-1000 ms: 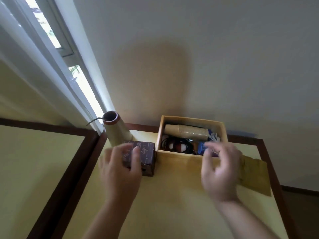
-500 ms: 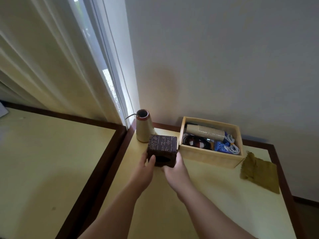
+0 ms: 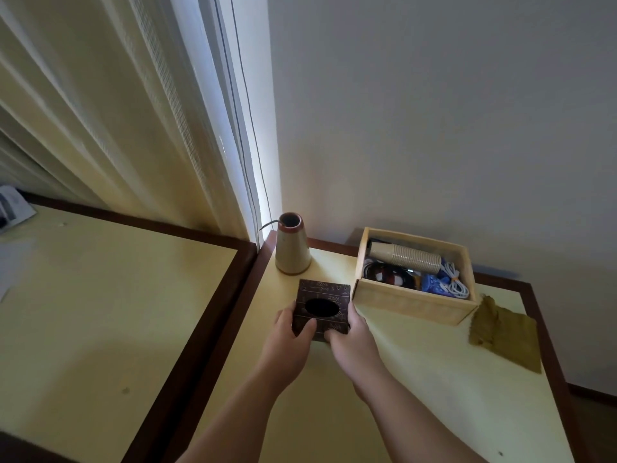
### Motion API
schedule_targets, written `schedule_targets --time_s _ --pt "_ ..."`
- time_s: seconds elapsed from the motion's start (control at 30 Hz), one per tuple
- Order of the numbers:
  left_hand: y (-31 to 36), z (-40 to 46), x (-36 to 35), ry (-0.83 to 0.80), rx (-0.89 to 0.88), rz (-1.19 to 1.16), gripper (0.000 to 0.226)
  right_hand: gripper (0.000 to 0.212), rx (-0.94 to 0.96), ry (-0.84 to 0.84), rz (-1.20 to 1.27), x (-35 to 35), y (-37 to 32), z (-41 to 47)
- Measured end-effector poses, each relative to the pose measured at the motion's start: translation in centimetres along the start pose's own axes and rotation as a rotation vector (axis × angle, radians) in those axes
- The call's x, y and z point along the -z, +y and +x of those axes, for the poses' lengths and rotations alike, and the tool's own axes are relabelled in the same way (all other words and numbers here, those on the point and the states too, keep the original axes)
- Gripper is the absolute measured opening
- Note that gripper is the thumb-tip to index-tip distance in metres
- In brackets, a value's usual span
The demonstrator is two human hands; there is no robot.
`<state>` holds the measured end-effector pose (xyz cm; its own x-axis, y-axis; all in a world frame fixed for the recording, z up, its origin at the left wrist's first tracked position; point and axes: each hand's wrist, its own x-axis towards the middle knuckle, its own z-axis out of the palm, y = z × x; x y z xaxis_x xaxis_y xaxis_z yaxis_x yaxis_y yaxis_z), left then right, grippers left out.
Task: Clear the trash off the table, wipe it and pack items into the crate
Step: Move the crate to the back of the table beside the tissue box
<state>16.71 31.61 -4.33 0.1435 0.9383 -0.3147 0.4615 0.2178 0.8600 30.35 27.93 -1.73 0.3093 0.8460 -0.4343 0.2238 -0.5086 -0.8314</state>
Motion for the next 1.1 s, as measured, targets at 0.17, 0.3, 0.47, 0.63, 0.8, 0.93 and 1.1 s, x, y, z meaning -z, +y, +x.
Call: schedule_targets --time_s 0.17,0.3,0.47,0.63,0.8,0.93,1.1 --pt "-1.2 -0.4 0.4 -0.064 -0.082 0.147 0.067 0.086 0.053 -0.036 -0.163 0.0 0.6 0.5" --pt "-2.2 -2.7 0.3 -0.049 -0.317 0.578 0.075 0.085 0.281 0.006 -0.547 -0.3 2.0 0.0" --pt "-3.0 -2.1 -1.3 -0.228 -0.381 0.970 0.094 0.069 0.487 0.015 -0.996 -2.4 4.7 0.1" --pt "-0.9 3.6 -1.8 -0.273 -0.368 1.099 0.104 0.082 0.452 -0.010 -1.271 -1.4 1.8 4.7" --pt "1.8 8.0 -2.2 -0.246 -0.373 1.060 0.097 0.077 0.407 -0.037 -1.410 0.1 -1.9 8.6" --pt "3.3 10.1 -2.4 -0.232 -0.364 1.019 0.095 0.070 0.465 0.000 -1.303 1.6 -2.5 11.0" --pt "3.9 12.2 -1.9 -0.230 -0.350 1.009 0.092 0.071 0.397 0.309 -0.825 2.6 -1.0 11.7"
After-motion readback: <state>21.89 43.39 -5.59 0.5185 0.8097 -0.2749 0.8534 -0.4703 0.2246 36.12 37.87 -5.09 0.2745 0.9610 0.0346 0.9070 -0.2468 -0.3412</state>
